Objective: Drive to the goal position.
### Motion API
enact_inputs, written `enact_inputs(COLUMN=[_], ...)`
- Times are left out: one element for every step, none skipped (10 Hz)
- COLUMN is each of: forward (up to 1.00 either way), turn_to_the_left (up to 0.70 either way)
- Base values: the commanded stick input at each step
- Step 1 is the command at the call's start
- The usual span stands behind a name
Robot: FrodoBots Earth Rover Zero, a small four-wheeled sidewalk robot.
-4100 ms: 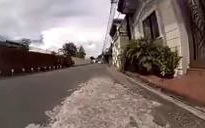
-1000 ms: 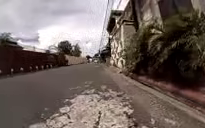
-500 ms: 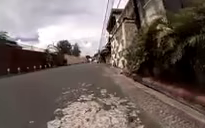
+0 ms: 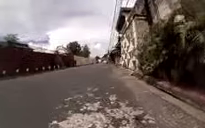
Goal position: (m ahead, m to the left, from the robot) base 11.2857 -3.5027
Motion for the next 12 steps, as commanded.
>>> enact_inputs(forward=[0.70,0.70,0.70,0.70,0.70,0.70,0.70,0.70,0.70,0.70,0.70,0.70], turn_to_the_left=[0.00,0.00,0.00,0.00,0.00,0.00,0.00,0.00,0.00,0.00,0.00,0.00])
